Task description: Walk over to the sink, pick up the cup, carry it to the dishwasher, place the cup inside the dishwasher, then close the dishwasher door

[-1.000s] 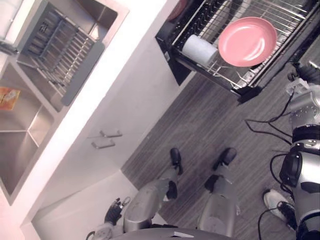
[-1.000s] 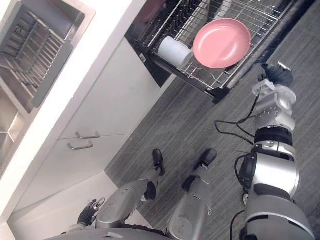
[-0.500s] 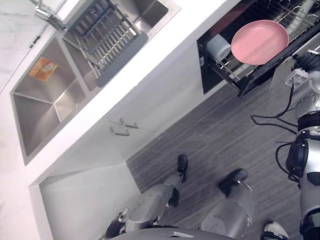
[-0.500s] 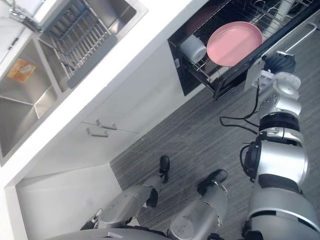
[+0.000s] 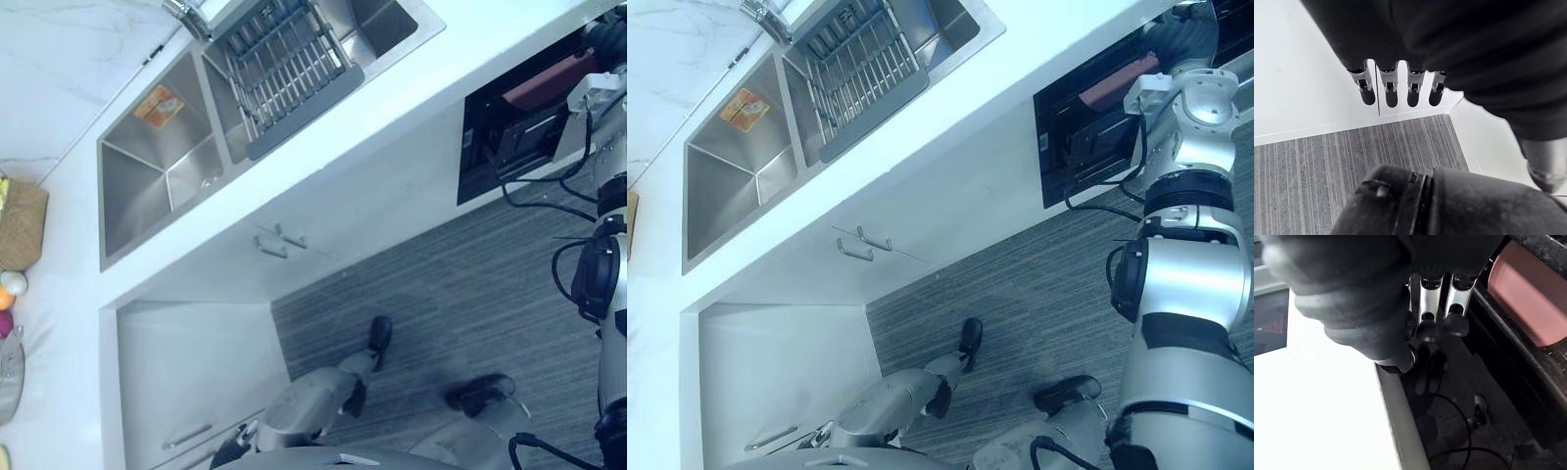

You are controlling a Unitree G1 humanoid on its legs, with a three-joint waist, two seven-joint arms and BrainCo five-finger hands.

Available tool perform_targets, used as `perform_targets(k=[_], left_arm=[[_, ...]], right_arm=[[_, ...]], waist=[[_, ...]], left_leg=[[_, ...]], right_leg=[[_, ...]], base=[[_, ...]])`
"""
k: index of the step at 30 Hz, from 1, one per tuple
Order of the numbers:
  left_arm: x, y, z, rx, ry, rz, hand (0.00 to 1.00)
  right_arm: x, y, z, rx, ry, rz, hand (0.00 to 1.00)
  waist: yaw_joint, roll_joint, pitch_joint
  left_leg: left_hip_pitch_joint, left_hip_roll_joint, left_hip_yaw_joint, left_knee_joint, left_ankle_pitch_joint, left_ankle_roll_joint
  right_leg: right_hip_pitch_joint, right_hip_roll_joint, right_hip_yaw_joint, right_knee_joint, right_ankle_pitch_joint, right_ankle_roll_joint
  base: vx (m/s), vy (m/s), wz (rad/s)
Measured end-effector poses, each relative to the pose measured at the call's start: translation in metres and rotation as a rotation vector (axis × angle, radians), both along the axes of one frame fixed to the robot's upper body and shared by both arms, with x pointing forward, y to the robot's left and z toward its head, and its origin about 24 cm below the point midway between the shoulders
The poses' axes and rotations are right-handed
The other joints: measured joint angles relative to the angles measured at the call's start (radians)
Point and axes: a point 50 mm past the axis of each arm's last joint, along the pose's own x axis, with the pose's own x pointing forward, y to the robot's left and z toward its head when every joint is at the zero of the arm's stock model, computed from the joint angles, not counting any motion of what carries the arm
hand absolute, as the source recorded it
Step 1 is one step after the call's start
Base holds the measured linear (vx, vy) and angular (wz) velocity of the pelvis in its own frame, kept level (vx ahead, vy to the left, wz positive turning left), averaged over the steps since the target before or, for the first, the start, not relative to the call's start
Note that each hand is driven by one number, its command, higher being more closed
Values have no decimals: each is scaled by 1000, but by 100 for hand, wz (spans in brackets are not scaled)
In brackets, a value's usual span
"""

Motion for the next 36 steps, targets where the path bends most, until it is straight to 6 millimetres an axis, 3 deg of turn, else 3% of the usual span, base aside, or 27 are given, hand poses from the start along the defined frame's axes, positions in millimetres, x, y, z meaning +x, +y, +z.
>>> perform_targets(k=[5,9,13,16,17,19,23,26,30,34,36], left_arm=[[3,4,1,-10,-16,34,0],[8,11,2,4,-29,71,0],[7,22,2,26,-31,131,0],[7,29,3,51,-32,169,0],[8,32,3,59,-39,194,0],[9,36,4,79,-50,225,0],[11,45,4,122,-57,277,0],[6,50,3,147,-32,319,0],[1,57,2,186,-7,364,0],[1,60,3,202,-4,363,0],[1,63,2,209,9,368,0]], right_arm=[[-2,-6,-18,0,6,-14,0],[-9,-15,-48,14,3,-30,0],[-18,-15,-110,197,-1,35,0],[-28,-16,-169,329,98,12,0],[-31,-12,-191,385,132,18,0],[-37,-1,-217,453,158,39,0],[-58,26,-276,676,202,71,0],[-76,34,-304,769,229,44,0],[-91,40,-327,820,287,6,0],[-96,41,-335,881,298,-10,0],[-110,32,-338,930,261,-54,0]], waist=[[-6,-10,8],[-16,-55,43],[-58,-127,97],[-80,-153,104],[-85,-161,106],[-86,-177,95],[-92,-249,36],[-93,-286,-7],[-95,-313,-65],[-111,-338,-97],[-115,-358,-110]], left_leg=[[16,23,18,0,-3,-4],[21,55,57,-1,-12,-10],[29,90,84,-7,-18,-14],[36,109,97,-7,-24,-21],[44,117,106,-7,-26,-23],[48,129,116,-7,-32,-30],[60,154,129,-7,-44,-40],[95,157,143,-8,-60,-34],[129,161,175,-8,-88,-25],[144,158,181,-8,-103,-21],[176,143,189,-8,-126,-14]], right_leg=[[30,48,-1,-63,30,2],[38,101,7,-115,51,-8],[42,156,27,-171,81,-15],[55,196,32,-217,108,-19],[66,213,37,-243,122,-20],[72,236,44,-276,136,-22],[100,283,43,-344,154,-25],[143,294,48,-369,154,-15],[181,316,63,-423,168,-7],[200,322,64,-445,174,2],[226,292,57,-400,151,11]], base=[[-11,-40,-10],[-28,-33,-19],[-51,-56,-26],[-23,-49,-19],[-11,-47,-26],[-14,-58,-23],[5,-81,-11],[14,-70,-9],[31,-36,-13],[80,-32,-6],[110,2,13]])
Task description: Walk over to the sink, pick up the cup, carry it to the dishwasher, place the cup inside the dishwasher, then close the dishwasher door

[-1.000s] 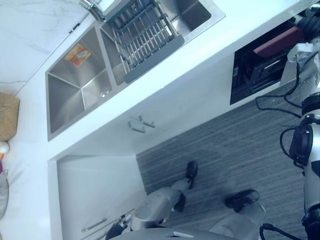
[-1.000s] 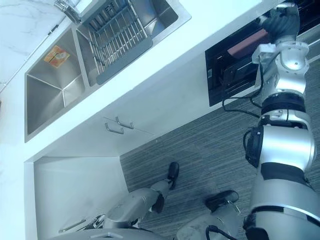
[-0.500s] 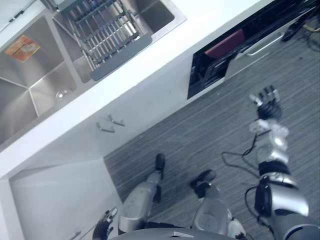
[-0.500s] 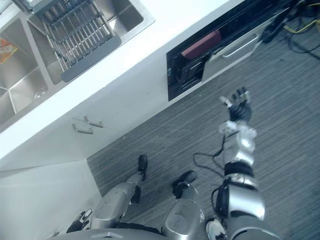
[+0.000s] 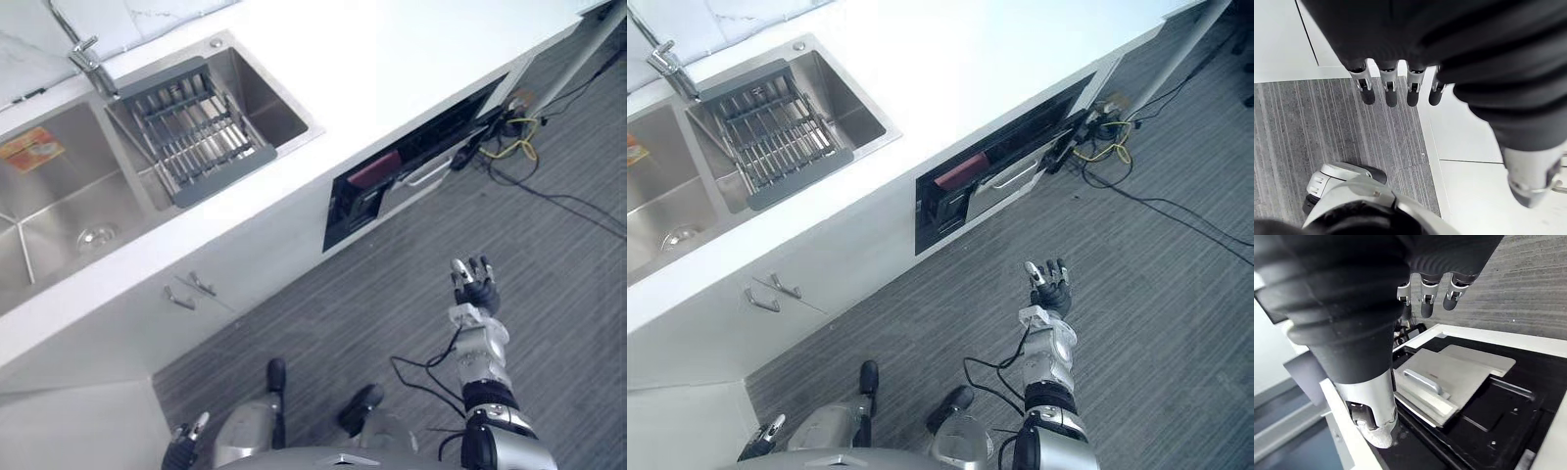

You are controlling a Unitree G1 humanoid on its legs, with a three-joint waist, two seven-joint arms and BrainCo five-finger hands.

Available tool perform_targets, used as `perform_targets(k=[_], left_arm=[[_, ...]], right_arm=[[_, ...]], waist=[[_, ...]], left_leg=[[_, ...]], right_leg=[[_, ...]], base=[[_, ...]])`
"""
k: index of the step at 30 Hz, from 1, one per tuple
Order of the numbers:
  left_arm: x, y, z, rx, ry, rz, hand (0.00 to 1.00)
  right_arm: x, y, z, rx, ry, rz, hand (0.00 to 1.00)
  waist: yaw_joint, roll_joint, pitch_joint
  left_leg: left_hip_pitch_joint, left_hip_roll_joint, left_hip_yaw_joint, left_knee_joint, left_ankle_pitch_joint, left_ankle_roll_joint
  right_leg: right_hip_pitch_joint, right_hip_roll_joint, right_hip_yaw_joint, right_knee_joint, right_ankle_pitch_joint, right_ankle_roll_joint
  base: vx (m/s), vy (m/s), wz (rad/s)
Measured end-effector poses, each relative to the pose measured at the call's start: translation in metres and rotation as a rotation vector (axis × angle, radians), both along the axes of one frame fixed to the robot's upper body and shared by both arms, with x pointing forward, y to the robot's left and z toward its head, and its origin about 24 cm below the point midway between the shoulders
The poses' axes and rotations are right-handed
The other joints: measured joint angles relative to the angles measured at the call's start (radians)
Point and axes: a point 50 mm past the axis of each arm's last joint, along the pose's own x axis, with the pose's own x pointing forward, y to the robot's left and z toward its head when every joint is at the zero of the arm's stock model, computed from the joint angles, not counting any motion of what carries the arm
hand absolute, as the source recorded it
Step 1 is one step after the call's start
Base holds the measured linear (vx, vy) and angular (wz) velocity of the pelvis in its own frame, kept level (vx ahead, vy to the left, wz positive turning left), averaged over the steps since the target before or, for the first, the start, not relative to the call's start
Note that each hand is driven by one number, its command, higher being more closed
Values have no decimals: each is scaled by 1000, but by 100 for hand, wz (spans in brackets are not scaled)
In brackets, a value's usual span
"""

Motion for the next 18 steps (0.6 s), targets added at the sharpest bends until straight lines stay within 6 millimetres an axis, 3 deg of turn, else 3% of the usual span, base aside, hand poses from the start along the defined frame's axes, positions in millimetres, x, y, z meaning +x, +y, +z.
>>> perform_targets(k=[3,6,7,8,9,11,14,15,16,17,18], left_arm=[[-3,6,0,6,27,-5,0],[-5,7,-2,-2,55,-14,0],[-6,8,-2,1,68,-29,0],[-5,11,-2,9,85,-44,0],[0,16,-1,30,86,-41,0],[6,18,0,40,81,-37,0],[11,16,0,39,67,-17,0],[14,16,1,39,56,-10,0],[15,18,2,39,48,3,0],[14,18,2,37,51,21,0],[12,17,2,37,55,22,0]], right_arm=[[-13,-12,-2,42,-13,-86,0],[-24,-11,-4,63,-14,-141,0],[-31,-8,-7,65,-6,-151,0],[-40,-2,-16,88,23,-172,0],[-47,4,-24,120,46,-195,0],[-56,6,-29,130,67,-215,0],[-62,3,-31,129,80,-231,0],[-64,3,-32,128,81,-232,0],[-69,4,-32,127,75,-237,0],[-75,6,-31,130,64,-246,0],[-79,7,-31,129,65,-251,100]], waist=[[-8,-25,-15],[-35,-31,-23],[-43,-35,-40],[-60,-37,-52],[-79,-48,-59],[-94,-55,-62],[-101,-52,-64],[-98,-58,-68],[-93,-45,-63],[-93,-54,-78],[-94,-43,-86]], left_leg=[[39,-12,17,0,-25,5],[107,-4,2,1,-50,22],[127,-2,-11,7,-66,43],[138,10,-45,16,-75,61],[141,28,-75,34,-89,63],[156,39,-94,44,-93,58],[184,37,-107,61,-121,51],[182,40,-110,85,-142,46],[179,43,-112,127,-172,31],[173,49,-114,172,-209,15],[166,54,-106,190,-232,9]], right_leg=[[14,-44,2,85,-20,-13],[-30,-81,174,284,48,-148],[-92,-83,303,390,105,-199],[-150,-53,414,454,30,-127],[-167,13,470,452,-84,-87],[-173,78,484,381,-139,-75],[-209,146,564,177,-126,-41],[-224,162,607,144,-117,-37],[-227,179,662,110,-100,-28],[-206,185,686,77,-79,-25],[-192,185,685,61,-72,-26]], base=[[145,21,13],[202,99,12],[258,84,19],[358,41,48],[302,-16,62],[194,-11,50],[201,-25,27],[255,-68,29],[250,-97,37],[193,-104,44],[191,-157,55]])
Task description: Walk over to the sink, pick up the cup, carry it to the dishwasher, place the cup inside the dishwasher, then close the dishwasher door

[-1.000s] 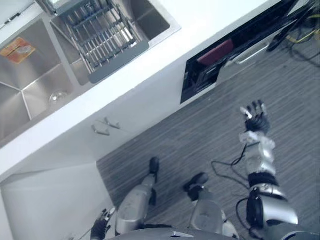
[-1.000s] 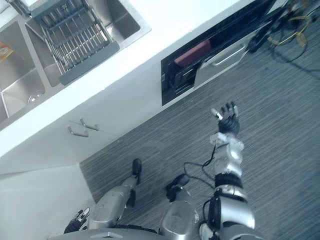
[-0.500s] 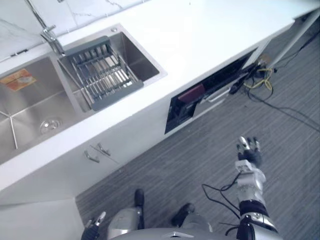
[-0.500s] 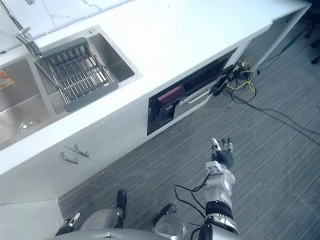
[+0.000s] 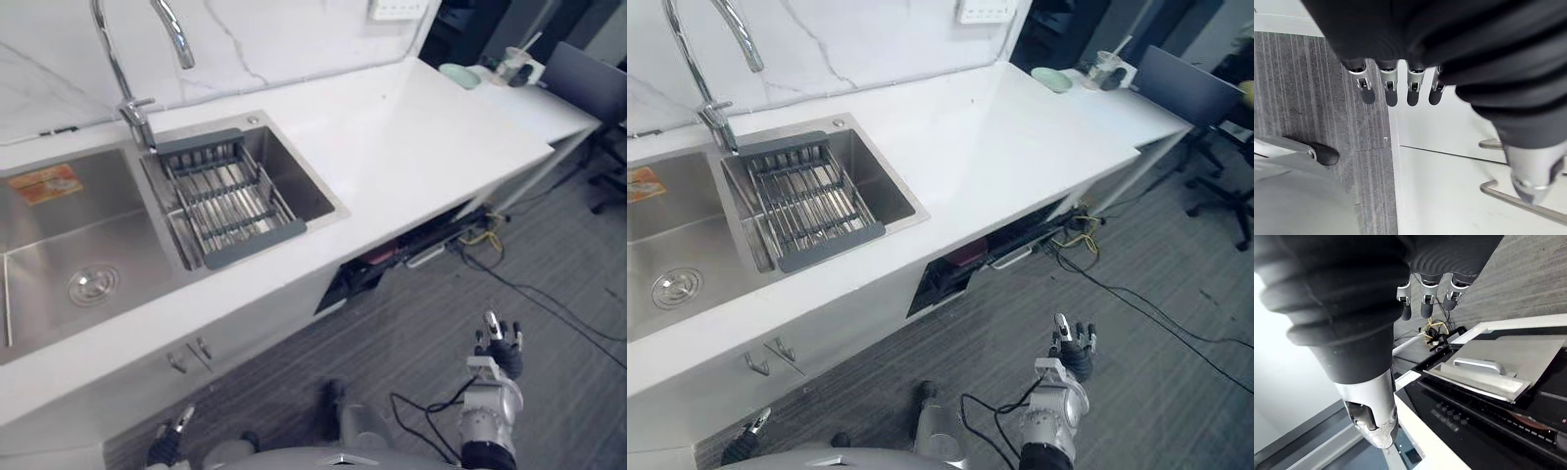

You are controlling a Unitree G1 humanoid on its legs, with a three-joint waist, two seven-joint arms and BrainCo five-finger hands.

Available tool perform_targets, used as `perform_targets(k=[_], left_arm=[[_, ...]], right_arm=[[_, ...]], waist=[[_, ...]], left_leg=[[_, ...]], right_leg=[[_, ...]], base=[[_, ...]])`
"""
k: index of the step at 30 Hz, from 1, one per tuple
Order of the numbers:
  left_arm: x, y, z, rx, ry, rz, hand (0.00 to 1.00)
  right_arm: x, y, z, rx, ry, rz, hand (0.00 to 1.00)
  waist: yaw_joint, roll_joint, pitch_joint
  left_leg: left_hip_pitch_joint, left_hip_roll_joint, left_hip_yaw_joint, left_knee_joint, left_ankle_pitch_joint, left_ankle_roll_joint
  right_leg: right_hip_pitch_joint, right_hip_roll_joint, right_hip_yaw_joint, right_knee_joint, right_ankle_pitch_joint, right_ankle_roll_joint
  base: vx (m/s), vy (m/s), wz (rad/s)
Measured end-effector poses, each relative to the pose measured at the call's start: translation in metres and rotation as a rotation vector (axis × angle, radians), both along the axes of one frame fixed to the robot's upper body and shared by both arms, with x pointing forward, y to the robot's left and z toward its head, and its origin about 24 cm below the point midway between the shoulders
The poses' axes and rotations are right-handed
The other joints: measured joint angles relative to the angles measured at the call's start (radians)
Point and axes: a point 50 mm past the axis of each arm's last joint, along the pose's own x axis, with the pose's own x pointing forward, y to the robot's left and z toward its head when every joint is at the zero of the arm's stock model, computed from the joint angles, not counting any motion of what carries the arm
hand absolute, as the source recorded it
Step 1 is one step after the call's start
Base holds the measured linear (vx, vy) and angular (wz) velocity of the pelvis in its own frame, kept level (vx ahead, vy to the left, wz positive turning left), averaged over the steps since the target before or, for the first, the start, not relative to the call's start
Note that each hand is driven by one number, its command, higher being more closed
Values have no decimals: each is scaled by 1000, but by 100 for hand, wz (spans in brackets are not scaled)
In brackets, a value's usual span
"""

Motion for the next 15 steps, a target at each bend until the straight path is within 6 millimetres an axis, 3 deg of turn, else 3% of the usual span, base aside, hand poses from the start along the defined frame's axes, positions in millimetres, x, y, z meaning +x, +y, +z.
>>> perform_targets(k=[2,3,4,5,6,9,12,15], left_arm=[[2,3,3,16,-20,8,0],[-2,6,3,21,-11,32,0],[-5,-5,-1,-13,3,46,0],[-4,-11,-2,-29,-1,43,0],[-3,-22,-4,-57,-2,6,0],[-2,-31,-5,-63,2,-34,0],[6,-30,-3,-52,-14,-71,0],[27,-19,2,-10,-57,-138,0]], right_arm=[[-11,3,-3,7,7,-19,100],[-12,4,-3,13,7,-26,100],[-13,0,-1,-1,11,-34,100],[-12,-2,0,-15,17,-31,100],[-6,-8,4,-50,29,-8,100],[6,-12,-2,-31,70,21,100],[25,-6,-7,-13,117,80,100],[62,2,9,-21,68,137,100]], waist=[[7,-33,-45],[30,-42,-66],[30,-14,-94],[26,4,-103],[25,45,-102],[22,78,-94],[29,81,-59],[34,69,43]], left_leg=[[-10,2,22,42,-55,-27],[-8,11,34,72,-93,-52],[-20,62,53,90,-112,-73],[-21,81,65,81,-113,-79],[-6,112,90,34,-93,-105],[14,113,113,-26,-41,-120],[-22,104,113,-39,-26,-121],[-101,68,107,-38,1,-109]], right_leg=[[60,-7,-2,-80,43,-4],[87,-4,-12,-130,151,45],[102,37,-42,-147,145,26],[104,53,-52,-160,148,20],[105,83,-57,-176,148,3],[97,88,-57,-176,144,-5],[42,78,-56,-148,141,-8],[-56,35,-55,-93,142,-7]], base=[[196,-218,30],[238,-321,2],[243,-316,2],[312,-326,7],[219,-193,-1],[146,-104,-2],[-5,-10,0],[-135,17,16]])
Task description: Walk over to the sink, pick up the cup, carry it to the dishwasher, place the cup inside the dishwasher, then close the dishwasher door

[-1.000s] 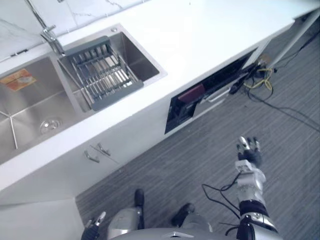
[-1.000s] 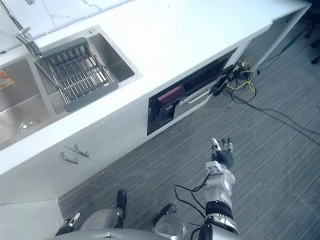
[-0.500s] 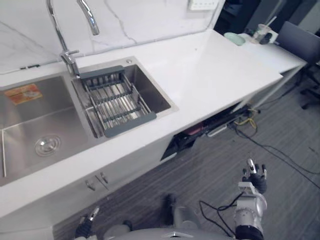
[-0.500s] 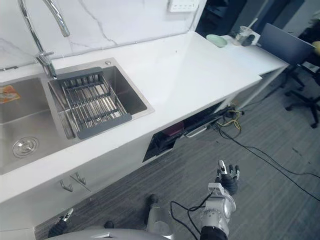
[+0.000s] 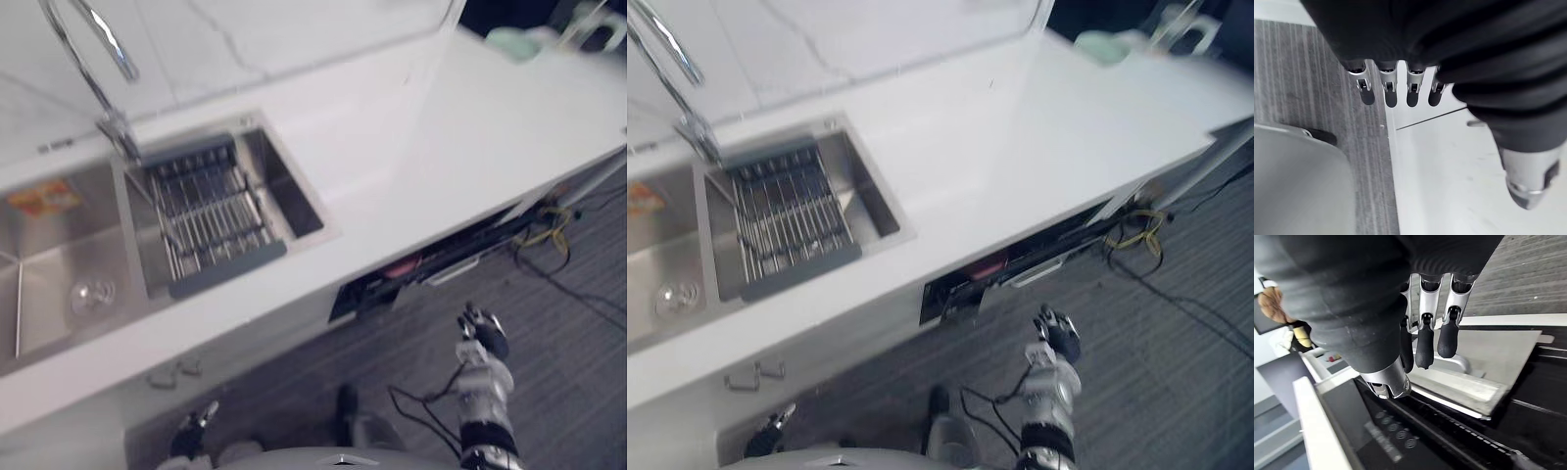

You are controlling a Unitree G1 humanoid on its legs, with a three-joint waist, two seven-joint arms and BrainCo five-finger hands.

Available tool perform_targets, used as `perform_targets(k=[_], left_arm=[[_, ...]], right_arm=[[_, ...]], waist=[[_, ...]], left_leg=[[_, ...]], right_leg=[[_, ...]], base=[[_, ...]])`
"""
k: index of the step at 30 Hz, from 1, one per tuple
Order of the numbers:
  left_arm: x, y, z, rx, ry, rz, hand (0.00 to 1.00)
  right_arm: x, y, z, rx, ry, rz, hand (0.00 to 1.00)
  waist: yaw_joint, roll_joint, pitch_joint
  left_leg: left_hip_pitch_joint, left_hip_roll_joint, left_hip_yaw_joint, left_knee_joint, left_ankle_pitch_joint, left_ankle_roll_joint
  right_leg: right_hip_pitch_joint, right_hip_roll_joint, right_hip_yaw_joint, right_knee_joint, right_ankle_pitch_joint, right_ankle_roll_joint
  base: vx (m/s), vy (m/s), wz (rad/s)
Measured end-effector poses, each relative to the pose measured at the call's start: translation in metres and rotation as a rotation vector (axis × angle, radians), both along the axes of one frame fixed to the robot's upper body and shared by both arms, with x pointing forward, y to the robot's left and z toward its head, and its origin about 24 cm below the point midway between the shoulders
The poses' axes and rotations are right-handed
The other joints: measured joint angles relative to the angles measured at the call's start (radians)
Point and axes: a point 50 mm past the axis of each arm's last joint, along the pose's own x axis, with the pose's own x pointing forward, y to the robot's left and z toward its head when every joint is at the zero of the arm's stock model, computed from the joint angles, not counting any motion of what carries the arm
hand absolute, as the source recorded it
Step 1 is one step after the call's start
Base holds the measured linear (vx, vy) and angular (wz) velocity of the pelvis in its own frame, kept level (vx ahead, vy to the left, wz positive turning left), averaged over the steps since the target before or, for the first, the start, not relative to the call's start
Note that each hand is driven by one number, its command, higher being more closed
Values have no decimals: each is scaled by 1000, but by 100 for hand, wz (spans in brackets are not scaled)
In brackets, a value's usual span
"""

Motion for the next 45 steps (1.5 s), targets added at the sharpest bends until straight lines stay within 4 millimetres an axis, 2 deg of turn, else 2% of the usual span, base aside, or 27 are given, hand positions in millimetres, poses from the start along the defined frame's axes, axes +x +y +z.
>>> perform_targets(k=[1,3,5,6,8,9,13,15,17,21,23,30,31,37,40,41,42,43,44,45], left_arm=[[5,1,1,3,-9,-6,0],[7,-4,1,-9,-9,-30,0],[9,-11,0,-33,-11,-42,0],[9,-12,0,-37,-12,-43,0],[11,-16,0,-47,-19,-56,0],[12,-17,0,-51,-23,-61,0],[14,-30,0,-96,-32,-126,0],[13,-33,0,-113,-39,-132,0],[13,-38,0,-129,-51,-159,0],[13,-44,2,-157,-79,-212,0],[12,-44,2,-165,-83,-220,0],[-4,-44,2,-197,-86,-262,0],[-5,-43,2,-202,-87,-257,0],[-4,-43,2,-221,-96,-251,0],[-4,-40,3,-219,-105,-223,0],[-5,-40,2,-221,-102,-215,0],[-7,-38,1,-223,-91,-196,0],[-7,-38,1,-223,-88,-189,0],[-10,-35,0,-223,-79,-162,0],[-12,-30,-2,-213,-67,-122,0]], right_arm=[[13,-4,10,-13,-25,7,100],[29,-19,31,-58,-55,2,100],[49,-45,69,-136,-104,-13,100],[53,-52,80,-159,-121,-19,100],[68,-76,125,-224,-179,-43,100],[71,-82,136,-238,-193,-53,100],[83,-108,209,-346,-261,-90,100],[86,-113,226,-381,-229,-101,100],[85,-119,235,-427,-174,-110,100],[91,-117,271,-571,-135,-92,100],[94,-114,279,-622,-111,-81,100],[104,-102,291,-747,-76,-15,100],[104,-101,292,-766,-71,-9,0],[103,-103,288,-812,-39,20,0],[92,-115,264,-802,-44,54,0],[88,-117,252,-789,-48,73,0],[79,-120,223,-762,-40,110,0],[77,-120,216,-755,-34,117,0],[70,-120,189,-719,-3,133,0],[53,-114,135,-644,79,174,0]], waist=[[3,4,42],[0,35,86],[-4,95,135],[-8,111,143],[-28,162,177],[-31,172,186],[-49,243,221],[-49,248,218],[-51,250,217],[-58,264,206],[-58,273,199],[-52,276,196],[-53,276,196],[-63,276,196],[-61,274,198],[-58,274,198],[-58,273,199],[-58,271,199],[-58,258,201],[-56,247,190]], left_leg=[[-25,-16,-10,2,15,6],[-65,-40,-26,0,31,14],[-90,-68,-34,-17,54,27],[-97,-76,-39,-24,62,30],[-118,-105,-58,-59,96,42],[-123,-111,-62,-63,103,45],[-185,-157,-105,-94,148,57],[-199,-174,-133,-119,182,52],[-198,-186,-163,-126,193,51],[-219,-214,-200,-127,204,63],[-228,-222,-219,-145,217,59],[-236,-224,-245,-145,238,48],[-236,-222,-246,-147,240,45],[-221,-203,-245,-151,244,40],[-187,-182,-245,-151,240,42],[-179,-173,-244,-151,235,43],[-166,-155,-240,-151,228,47],[-163,-151,-239,-151,227,45],[-159,-141,-238,-150,225,44],[-153,-126,-236,-146,221,39]], right_leg=[[-32,-19,-2,11,2,1],[-66,-42,-3,14,14,8],[-99,-72,-3,20,27,16],[-111,-81,-3,25,29,19],[-150,-114,-4,48,32,28],[-159,-123,-4,53,33,29],[-238,-183,-19,94,30,40],[-266,-207,-24,113,30,42],[-266,-224,-33,123,27,44],[-274,-259,-46,125,31,49],[-284,-273,-56,129,35,50],[-288,-285,-71,147,39,47],[-285,-285,-76,147,39,46],[-244,-264,-95,107,57,32],[-176,-242,-123,65,56,39],[-152,-232,-132,46,56,39],[-114,-211,-140,15,56,39],[-107,-206,-141,9,56,39],[-90,-193,-142,-3,56,40],[-66,-176,-156,-14,56,40]], base=[[-155,32,27],[-114,40,25],[-63,78,15],[-49,87,20],[-53,83,27],[-63,68,26],[-76,53,31],[-43,5,29],[-42,-16,29],[-83,7,24],[-109,-3,27],[-79,-55,12],[-61,-66,6],[-51,-62,1],[-34,-59,8],[-37,-58,12],[-26,-51,12],[-5,-73,17],[55,-88,22],[80,-107,24]])
